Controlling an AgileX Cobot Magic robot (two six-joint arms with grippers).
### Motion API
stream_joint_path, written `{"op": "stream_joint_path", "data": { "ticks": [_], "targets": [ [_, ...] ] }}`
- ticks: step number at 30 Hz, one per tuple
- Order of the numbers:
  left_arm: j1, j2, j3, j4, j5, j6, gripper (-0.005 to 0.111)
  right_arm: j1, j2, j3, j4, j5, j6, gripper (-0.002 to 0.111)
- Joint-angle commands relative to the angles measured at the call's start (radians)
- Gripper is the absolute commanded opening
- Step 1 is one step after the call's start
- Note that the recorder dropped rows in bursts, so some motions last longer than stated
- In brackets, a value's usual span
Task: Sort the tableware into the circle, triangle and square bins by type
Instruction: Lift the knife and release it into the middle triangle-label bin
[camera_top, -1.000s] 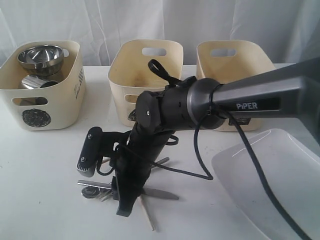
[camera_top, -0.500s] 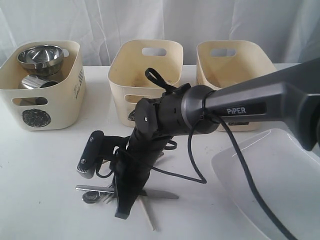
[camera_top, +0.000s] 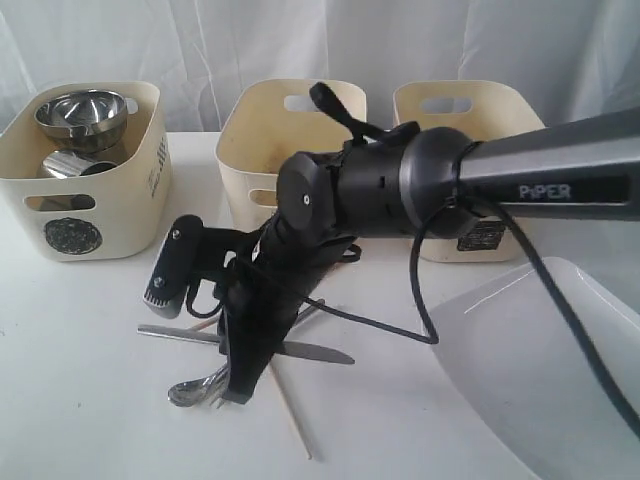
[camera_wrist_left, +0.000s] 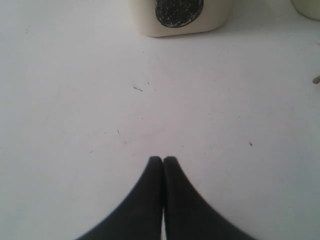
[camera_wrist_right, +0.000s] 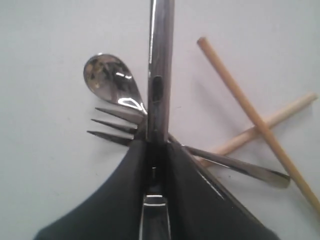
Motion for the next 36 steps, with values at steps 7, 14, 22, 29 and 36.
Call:
{"op": "stream_joint_path", "data": {
  "ticks": [7,14,22,29,36],
  "targets": [
    [-0.005,-0.003,0.007,-0.004,0.011,0.001,0.000,0.000,-0.213,0.002,0.002,-0.067,0.120,0.000],
    [-0.005,-0.003,0.007,-0.004,0.011,0.001,0.000,0.000,-0.300,0.002,0.002,-0.360,0.124,0.000],
    [-0.005,-0.003,0.007,-0.004,0.011,0.001,0.000,0.000,-0.235,0.002,0.007,-0.872,0.124,0.000],
    [-0.005,-0.003,0.007,-0.004,0.011,0.001,0.000,-0.010,-0.110,0.002,0.144,-1.238,0.111,0.000],
    [-0.005,-0.003,0.007,-0.004,0.011,0.001,0.000,-0.097,0.027,0.002,0.184,-1.299,0.232,0.000]
  ]
}}
